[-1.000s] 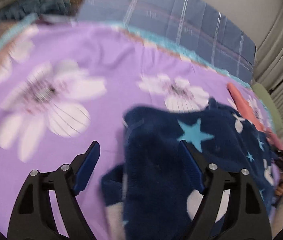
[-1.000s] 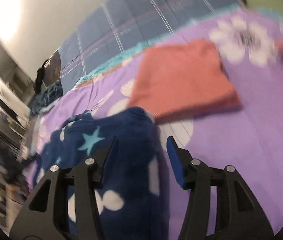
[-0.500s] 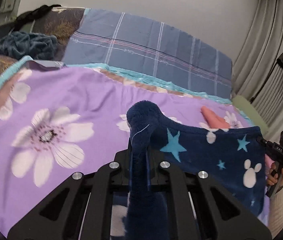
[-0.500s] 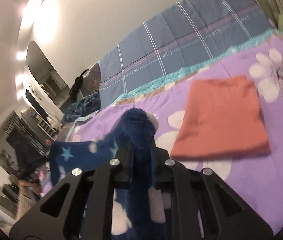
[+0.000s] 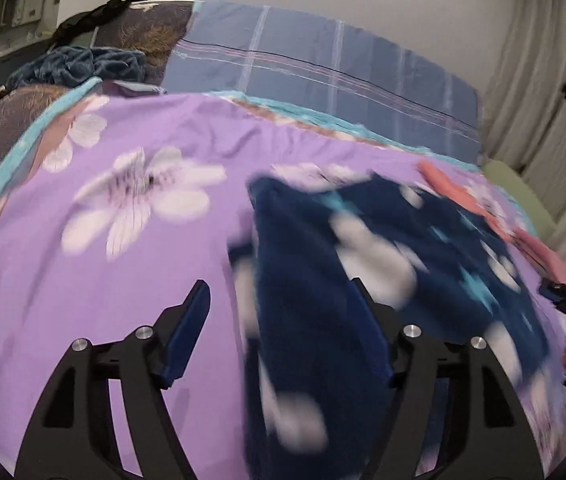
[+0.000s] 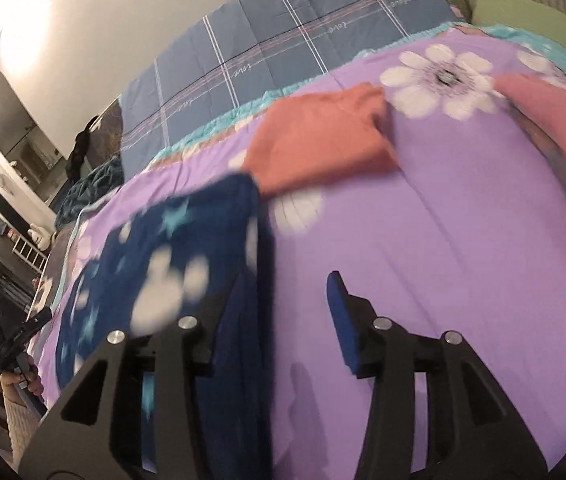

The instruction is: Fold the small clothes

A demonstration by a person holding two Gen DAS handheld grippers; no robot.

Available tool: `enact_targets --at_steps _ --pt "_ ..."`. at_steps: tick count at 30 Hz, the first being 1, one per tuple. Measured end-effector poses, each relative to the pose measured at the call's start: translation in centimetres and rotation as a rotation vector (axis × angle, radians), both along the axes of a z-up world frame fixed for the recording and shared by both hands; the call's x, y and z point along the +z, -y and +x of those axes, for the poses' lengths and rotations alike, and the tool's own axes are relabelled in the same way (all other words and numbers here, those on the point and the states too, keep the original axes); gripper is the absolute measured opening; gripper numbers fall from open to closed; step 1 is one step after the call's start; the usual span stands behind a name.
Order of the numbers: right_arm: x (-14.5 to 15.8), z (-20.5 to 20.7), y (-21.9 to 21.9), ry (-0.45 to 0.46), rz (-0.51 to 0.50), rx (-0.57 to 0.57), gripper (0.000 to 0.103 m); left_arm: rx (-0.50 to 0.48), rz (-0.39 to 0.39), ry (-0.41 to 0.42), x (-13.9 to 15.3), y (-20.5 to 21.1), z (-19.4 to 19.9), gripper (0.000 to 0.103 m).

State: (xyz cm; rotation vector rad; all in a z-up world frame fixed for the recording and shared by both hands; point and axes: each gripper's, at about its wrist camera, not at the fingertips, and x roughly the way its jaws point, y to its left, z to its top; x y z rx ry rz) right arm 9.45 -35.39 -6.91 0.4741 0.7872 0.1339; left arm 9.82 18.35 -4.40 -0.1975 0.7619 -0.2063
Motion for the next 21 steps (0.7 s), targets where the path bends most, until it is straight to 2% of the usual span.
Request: enact_targets --at_steps 2,4,5,7,8,11,12,14,16,18,19,20,21 --pt "-0.4 -3.2 -0.1 -0.024 0.003 0.013 0.047 -0.024 -0.027 -0.025 -0.6 0.2 -3.7 0.071" --pt "-0.9 -6.5 -0.7 -0.032 0.036 0.023 0.048 -0.036 -0.093 -0.063 -1.4 0.4 -6.5 0.071" --pt "-1.2 -8.0 -1.2 -0.034 0.071 0.031 0.049 -0.048 -0.151 -0.094 -2.2 0.5 -8.0 0.071" --pt "-1.8 -10.1 -2.5 -0.037 0.128 0.059 0.051 -0.081 -0.243 -0.151 -3.8 0.9 -9.7 0.071" --pt "-2.2 -10.8 -3.3 -0.044 0.159 0.087 0.053 -0.089 -0.258 -0.168 -4.5 1.3 -10.0 0.071" --pt "-3.2 -10.7 -5.6 -0.073 0.194 0.157 0.058 -0.066 -0.294 -0.211 -6.6 1.8 -9.3 0.077" --pt "-3.8 -10.3 -6.1 -0.092 0.204 0.157 0.063 -0.036 -0.325 -0.209 -7.1 1.5 -8.7 0.078" --pt "-4.8 -9.0 -6.4 -0.118 0.269 0.122 0.070 0.022 -0.423 -0.189 -7.6 0.5 -7.5 0.079" --pt "-5.1 -8.1 -6.2 -0.098 0.349 0.072 0.076 0.075 -0.556 -0.195 -8.6 -0.6 -5.9 0.080" --pt "-5.3 -6.6 -5.9 -0.079 0.398 0.034 0.078 0.136 -0.614 -0.200 -8.9 -1.1 -4.9 0.072" --pt "-5.4 -5.7 -6.0 -0.080 0.397 0.005 0.072 0.163 -0.625 -0.205 -8.9 -1.2 -4.5 0.040" --pt "-5.4 -5.3 -6.0 -0.087 0.378 -0.016 0.037 0.153 -0.660 -0.226 -9.1 -1.3 -4.0 0.027" --pt "-5.4 -4.9 -6.1 -0.111 0.350 -0.038 0.017 0.154 -0.694 -0.235 -8.8 -1.7 -3.9 0.024"
